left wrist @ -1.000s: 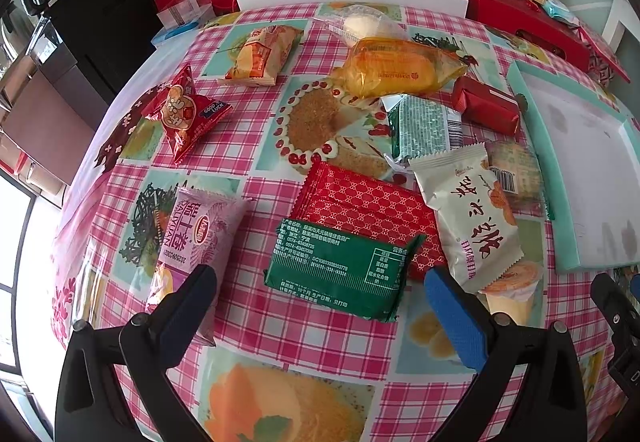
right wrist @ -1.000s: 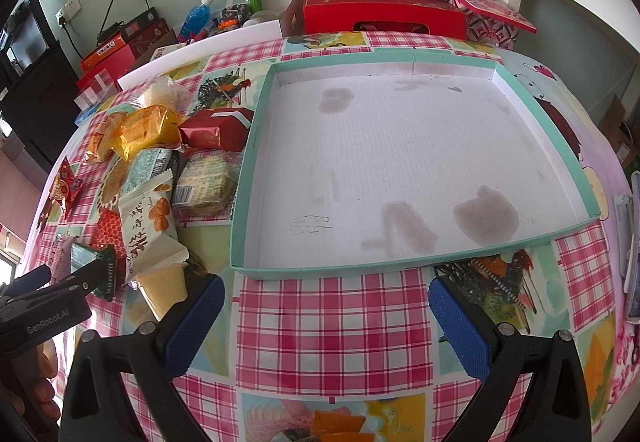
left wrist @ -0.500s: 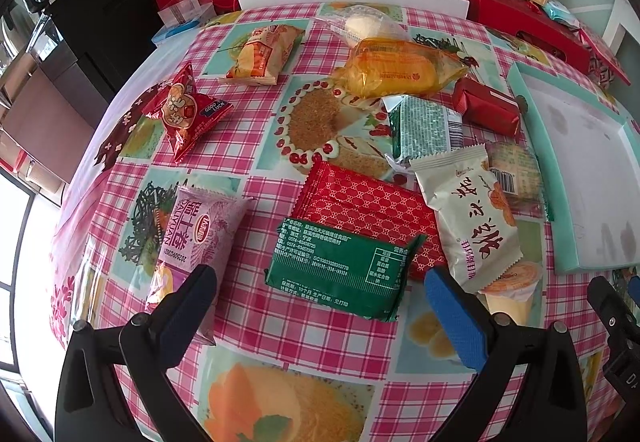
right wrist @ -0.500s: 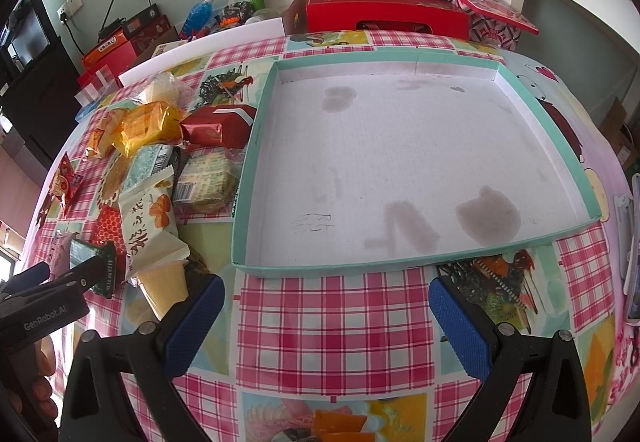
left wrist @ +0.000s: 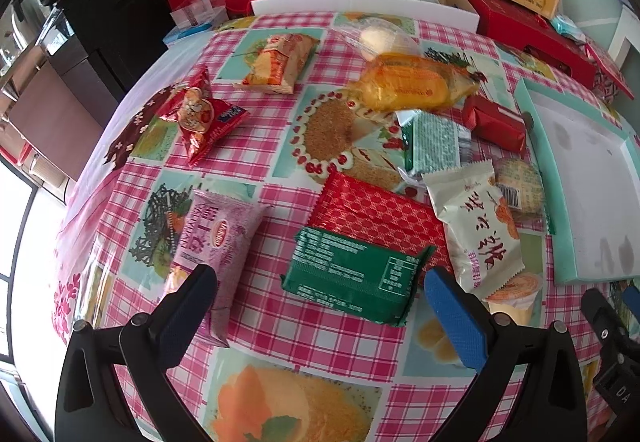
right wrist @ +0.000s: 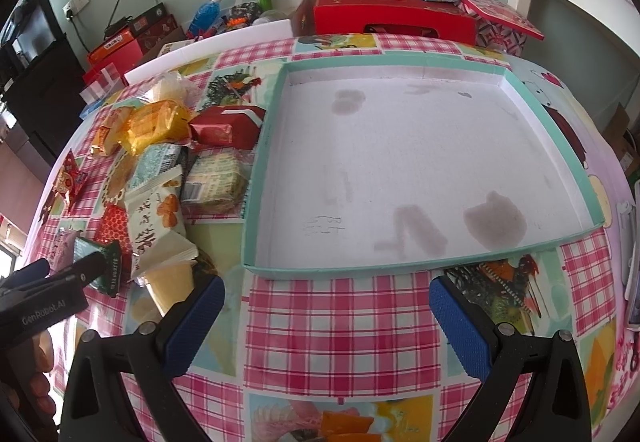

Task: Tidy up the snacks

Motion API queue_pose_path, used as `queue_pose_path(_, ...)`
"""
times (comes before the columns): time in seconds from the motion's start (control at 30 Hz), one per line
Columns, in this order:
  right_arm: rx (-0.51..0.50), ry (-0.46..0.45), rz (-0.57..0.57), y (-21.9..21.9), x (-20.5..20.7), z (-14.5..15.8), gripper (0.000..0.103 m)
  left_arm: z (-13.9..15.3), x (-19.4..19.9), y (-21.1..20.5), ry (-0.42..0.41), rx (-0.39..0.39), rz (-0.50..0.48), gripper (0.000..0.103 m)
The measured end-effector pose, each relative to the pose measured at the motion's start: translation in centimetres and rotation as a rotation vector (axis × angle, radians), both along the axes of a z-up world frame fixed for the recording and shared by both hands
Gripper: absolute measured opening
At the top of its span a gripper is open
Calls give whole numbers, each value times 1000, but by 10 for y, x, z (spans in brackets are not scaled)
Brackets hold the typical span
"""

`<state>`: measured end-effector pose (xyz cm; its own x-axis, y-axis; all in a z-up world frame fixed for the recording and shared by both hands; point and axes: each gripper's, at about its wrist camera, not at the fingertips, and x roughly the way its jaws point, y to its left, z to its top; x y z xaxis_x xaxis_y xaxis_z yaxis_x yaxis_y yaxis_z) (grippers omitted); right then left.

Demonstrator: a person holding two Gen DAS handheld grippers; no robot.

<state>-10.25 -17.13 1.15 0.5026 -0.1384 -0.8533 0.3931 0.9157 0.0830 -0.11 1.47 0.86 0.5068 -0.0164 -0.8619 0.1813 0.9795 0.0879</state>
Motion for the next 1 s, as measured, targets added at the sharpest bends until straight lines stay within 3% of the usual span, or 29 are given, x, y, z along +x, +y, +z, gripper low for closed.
queue_pose_path(0.17,7,-14,93,26,10,2,103,10,7,38,-55,-100,101,103)
queue_pose_path(0.37,22,-29,209,64,20,1,103,-5,21,72,62,-115,205,103)
queue_pose_path(0.5,35,-39,253,81,25,-2,102,-11,20,59,128,-164,144,103)
queue_pose_path(0.8,66,-25,277,85,43,-13,78,-13,21,15,224,-261,35,102)
queue_pose_path(1.0,81,-6,294,86,49,-20,67,-31,33,10,302,-273,77,87)
